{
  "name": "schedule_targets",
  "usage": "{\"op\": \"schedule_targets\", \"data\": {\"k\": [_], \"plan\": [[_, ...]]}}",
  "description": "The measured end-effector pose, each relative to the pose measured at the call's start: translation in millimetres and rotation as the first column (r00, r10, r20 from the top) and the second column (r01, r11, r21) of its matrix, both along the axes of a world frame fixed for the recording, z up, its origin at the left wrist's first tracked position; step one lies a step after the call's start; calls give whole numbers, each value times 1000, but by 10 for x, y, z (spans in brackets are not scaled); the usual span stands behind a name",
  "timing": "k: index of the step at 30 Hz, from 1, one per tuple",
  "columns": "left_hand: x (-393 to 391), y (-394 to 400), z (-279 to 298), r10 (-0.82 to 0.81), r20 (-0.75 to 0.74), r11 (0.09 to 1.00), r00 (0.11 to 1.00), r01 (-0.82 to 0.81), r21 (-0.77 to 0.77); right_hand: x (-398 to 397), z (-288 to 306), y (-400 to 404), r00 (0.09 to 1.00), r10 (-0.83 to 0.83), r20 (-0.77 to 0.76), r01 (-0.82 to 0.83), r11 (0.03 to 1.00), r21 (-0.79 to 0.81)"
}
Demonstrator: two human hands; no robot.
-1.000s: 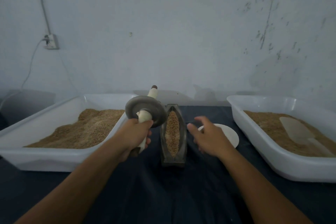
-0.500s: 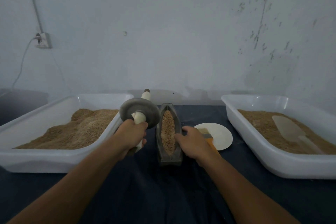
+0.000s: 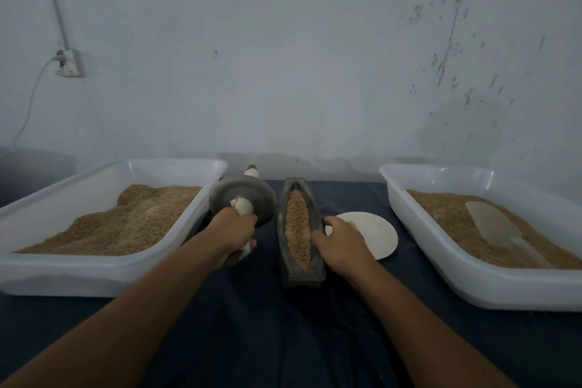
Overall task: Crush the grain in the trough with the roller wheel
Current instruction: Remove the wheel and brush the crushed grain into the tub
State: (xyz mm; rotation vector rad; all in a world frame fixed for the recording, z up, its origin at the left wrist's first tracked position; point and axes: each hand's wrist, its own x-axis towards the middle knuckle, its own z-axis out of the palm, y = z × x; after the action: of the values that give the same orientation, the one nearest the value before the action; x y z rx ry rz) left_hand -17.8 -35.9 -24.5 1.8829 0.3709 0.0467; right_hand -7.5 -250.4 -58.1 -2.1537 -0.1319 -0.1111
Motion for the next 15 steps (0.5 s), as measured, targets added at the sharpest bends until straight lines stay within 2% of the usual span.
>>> {"op": "schedule_targets", "data": {"k": [5,9,12,15], "plan": [[66,-37,-69,25,-66,1000,997,-25,4,-67,43,-69,998,-4,66,11,995,-102],[113,-19,-74,42,-97,999,994,-43,-4,-83,162,-332,984,-117,134,149,952,-268],[123,9,-34,17,-136,1000,991,-20,-22,-78,228,-542,980,-192,56,195,853,-484],[96,42,11,-13,-165,1000,986,14,4,-100,228,-633,973,-217,-75,117,750,-651]]}}
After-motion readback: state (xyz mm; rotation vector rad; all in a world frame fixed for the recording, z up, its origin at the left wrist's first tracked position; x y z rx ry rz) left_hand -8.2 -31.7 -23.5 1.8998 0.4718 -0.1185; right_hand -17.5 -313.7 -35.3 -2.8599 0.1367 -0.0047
